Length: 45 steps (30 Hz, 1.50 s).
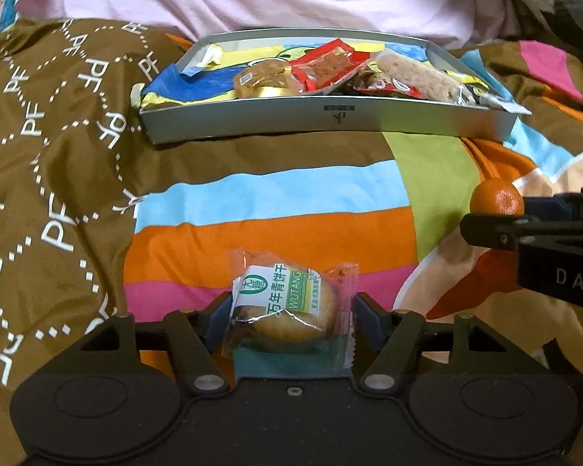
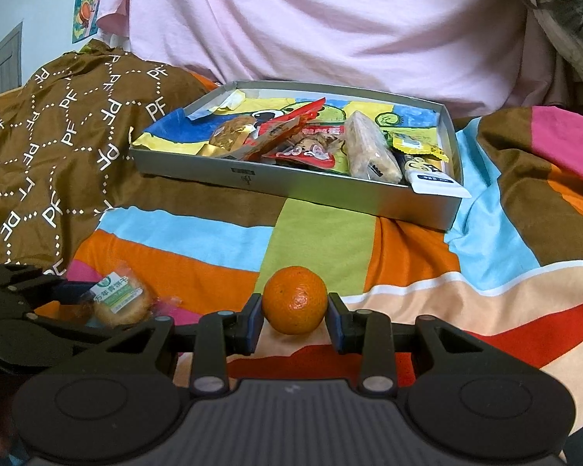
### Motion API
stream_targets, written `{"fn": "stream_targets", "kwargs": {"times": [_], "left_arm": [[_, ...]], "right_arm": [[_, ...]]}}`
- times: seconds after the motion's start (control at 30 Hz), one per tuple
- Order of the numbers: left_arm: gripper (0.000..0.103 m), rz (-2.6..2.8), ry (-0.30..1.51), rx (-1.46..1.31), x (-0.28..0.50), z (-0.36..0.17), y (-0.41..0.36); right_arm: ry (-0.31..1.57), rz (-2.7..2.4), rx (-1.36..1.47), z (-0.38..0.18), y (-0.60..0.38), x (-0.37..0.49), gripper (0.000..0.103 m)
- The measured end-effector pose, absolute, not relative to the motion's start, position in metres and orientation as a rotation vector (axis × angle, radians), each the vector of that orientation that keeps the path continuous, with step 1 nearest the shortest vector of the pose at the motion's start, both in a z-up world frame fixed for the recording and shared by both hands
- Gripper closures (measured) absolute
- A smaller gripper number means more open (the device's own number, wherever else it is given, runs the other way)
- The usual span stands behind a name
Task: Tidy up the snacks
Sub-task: 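Lift and carry the cake and mandarin over the tray with both tools, then lower the cake and mandarin into the tray and open both tools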
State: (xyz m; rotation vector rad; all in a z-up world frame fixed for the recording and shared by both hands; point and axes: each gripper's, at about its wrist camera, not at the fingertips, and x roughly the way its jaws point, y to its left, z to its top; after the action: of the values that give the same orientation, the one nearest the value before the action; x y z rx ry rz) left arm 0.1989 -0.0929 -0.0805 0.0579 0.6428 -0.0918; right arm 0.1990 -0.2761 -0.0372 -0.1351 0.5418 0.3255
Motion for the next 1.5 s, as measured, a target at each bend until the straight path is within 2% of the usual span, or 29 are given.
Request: {"fn": "stream_targets", "kwargs": {"times": [0.1, 0.2, 0.83, 1.17, 1.5], "left_arm": [[0.043, -0.081, 0.636, 0.065, 0.199, -0.08, -0.091], [0.045, -0.072, 0.628, 0.053, 0.2, -0.078, -0.089], [0.045, 0.047, 0.524, 0.047, 0.218, -0.005, -0.092], [0.045, 0.063, 0.484, 0.049, 0.234, 0.013, -0.093], [0.045, 0.069, 0.452, 0.017, 0.248, 0.017, -0.088]], "right_arm": [[0.54, 0.332, -0.14, -0.038, -0.275, 0.2, 0.065], [0.536, 0.337, -0.143, -0.037, -0.274, 0.199, 0.065], [0.365, 0.351, -0.127, -0.02, -0.271, 0.191, 0.065], [0.266, 0.334, -0.097, -0.008, -0.269, 0.2, 0.065], [0.248, 0.327, -0.053, -0.007, -0.266, 0.216, 0.064]]}}
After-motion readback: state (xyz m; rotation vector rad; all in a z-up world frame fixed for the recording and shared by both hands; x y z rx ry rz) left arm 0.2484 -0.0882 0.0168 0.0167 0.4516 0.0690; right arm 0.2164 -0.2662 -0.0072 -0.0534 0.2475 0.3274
